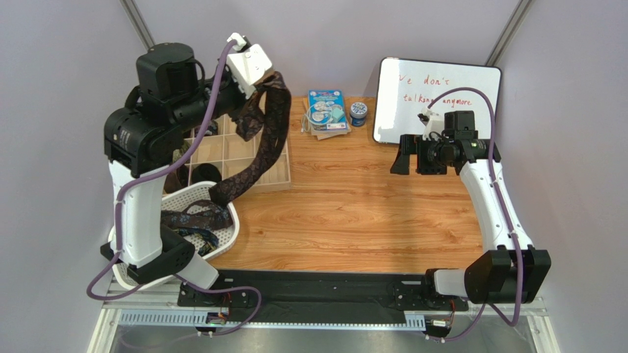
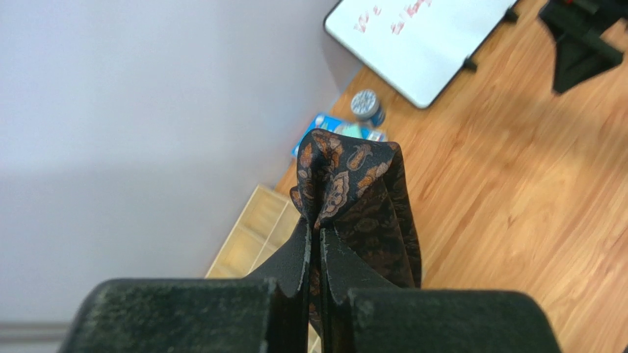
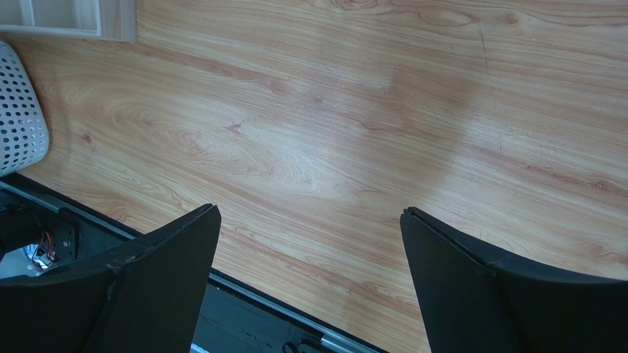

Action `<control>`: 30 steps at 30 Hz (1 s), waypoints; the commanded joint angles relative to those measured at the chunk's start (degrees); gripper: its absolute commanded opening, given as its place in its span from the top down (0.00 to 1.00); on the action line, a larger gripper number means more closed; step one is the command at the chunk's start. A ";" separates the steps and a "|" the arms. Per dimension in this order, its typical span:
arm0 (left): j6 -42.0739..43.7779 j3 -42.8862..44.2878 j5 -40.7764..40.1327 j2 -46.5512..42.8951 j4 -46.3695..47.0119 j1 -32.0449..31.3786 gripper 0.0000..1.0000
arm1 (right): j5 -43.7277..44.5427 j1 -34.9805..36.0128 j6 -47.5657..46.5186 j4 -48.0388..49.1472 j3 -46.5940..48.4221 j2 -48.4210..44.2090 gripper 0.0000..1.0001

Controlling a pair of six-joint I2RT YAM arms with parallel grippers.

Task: Roll the ties
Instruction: Flatten out the tie at the center of the board.

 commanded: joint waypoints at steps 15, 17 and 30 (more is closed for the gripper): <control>-15.08 4.00 -2.04 3.25 40.97 -10.68 1.00 | -6.49 -4.45 0.18 5.36 1.21 -4.91 0.00; -12.57 -5.11 -2.73 -0.95 38.96 -10.50 1.00 | -6.66 -4.45 -1.04 5.01 2.00 -4.47 0.00; 24.45 -89.77 -1.15 -39.64 19.35 -2.68 1.00 | 2.98 4.60 -21.87 -2.63 -4.05 3.17 0.08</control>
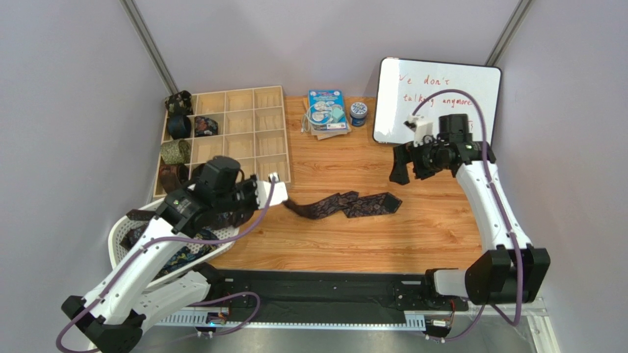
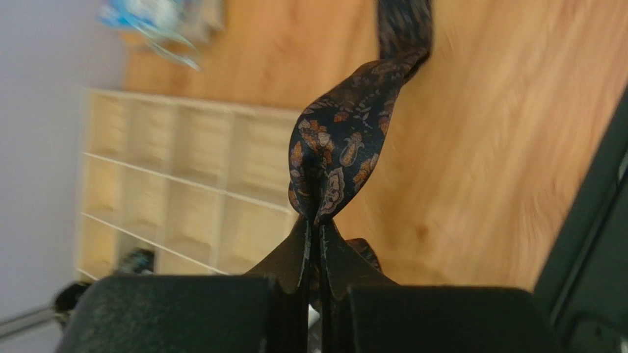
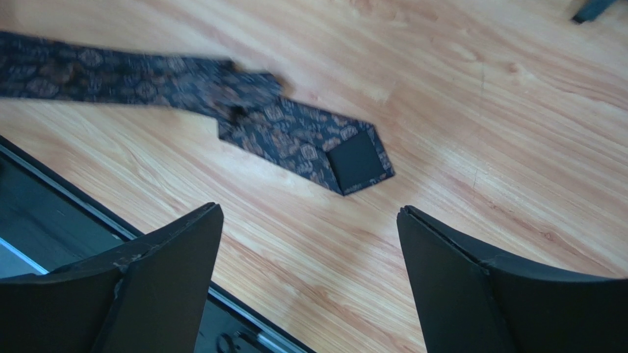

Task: Roll the ties
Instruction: Flatten out the tie at the center of the board.

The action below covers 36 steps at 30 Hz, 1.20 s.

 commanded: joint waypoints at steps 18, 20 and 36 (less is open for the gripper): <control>14.09 -11.14 -5.81 3.82 -3.43 1.54 1.00 | 32.04 22.76 -8.02 8.37 -7.75 25.92 0.56; 13.82 -10.00 -5.54 5.05 -3.51 1.54 1.00 | 35.72 22.41 -9.51 9.42 -10.21 27.86 0.66; 7.41 0.55 2.72 19.55 -8.35 -3.29 0.36 | 42.52 -23.18 -41.06 9.55 -17.89 18.90 0.99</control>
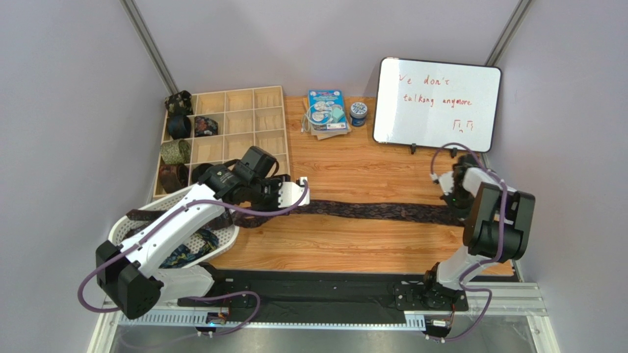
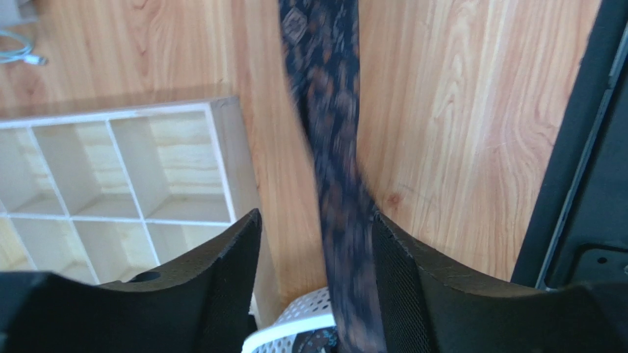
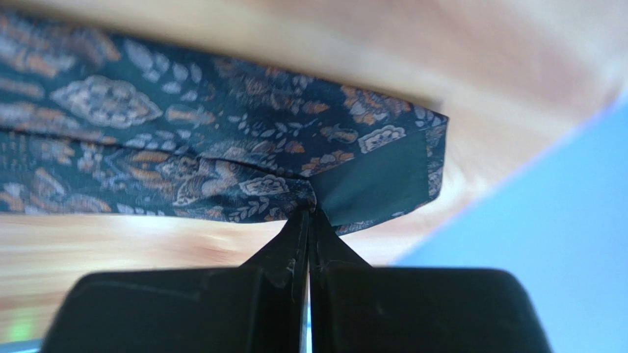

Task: Roll the ties
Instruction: Flatten out the tie at the center of the board.

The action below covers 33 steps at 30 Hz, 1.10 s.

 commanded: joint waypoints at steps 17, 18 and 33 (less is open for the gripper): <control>1.00 -8.13 -1.13 10.47 3.36 -0.36 0.23 | -23.24 2.85 1.62 -22.88 13.77 -6.54 0.61; 1.00 -8.40 -1.83 10.91 4.33 -0.28 0.22 | -22.71 5.30 2.41 -21.22 12.80 -6.37 0.61; -8.31 -0.14 -1.56 26.91 17.51 -8.00 0.00 | -14.17 7.52 0.31 -9.51 6.46 3.74 0.67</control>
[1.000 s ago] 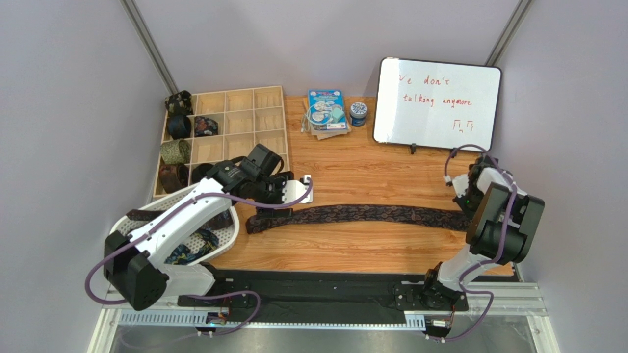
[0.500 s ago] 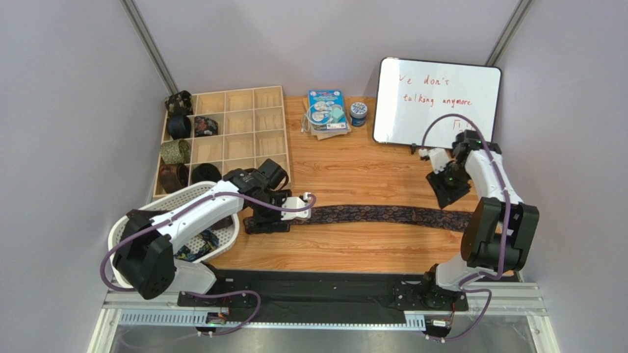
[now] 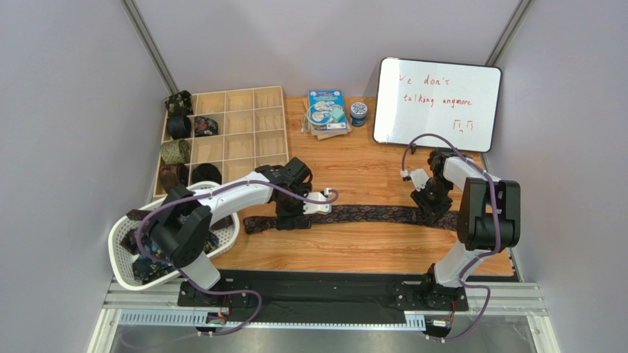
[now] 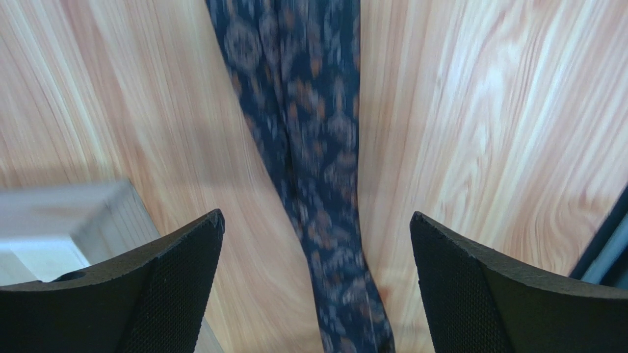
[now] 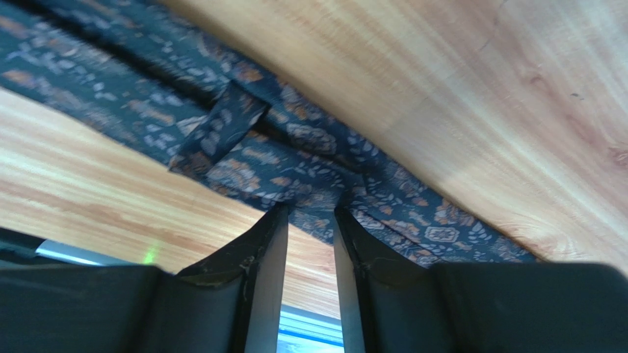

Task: Roll the ties
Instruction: Flatten out the tie at the center of the board.

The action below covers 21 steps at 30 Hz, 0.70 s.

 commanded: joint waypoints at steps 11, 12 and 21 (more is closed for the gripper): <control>-7.00 10.13 -6.26 13.97 10.75 -9.79 0.08 | 3.98 -2.67 -8.34 6.68 0.45 1.25 0.74; -7.09 11.09 -6.35 15.19 10.75 -9.88 0.10 | 3.80 -2.77 -9.65 6.76 0.45 1.25 0.75; -5.42 10.40 -4.24 15.47 10.49 -9.88 0.71 | 3.62 -3.82 -15.28 7.29 1.85 1.51 0.76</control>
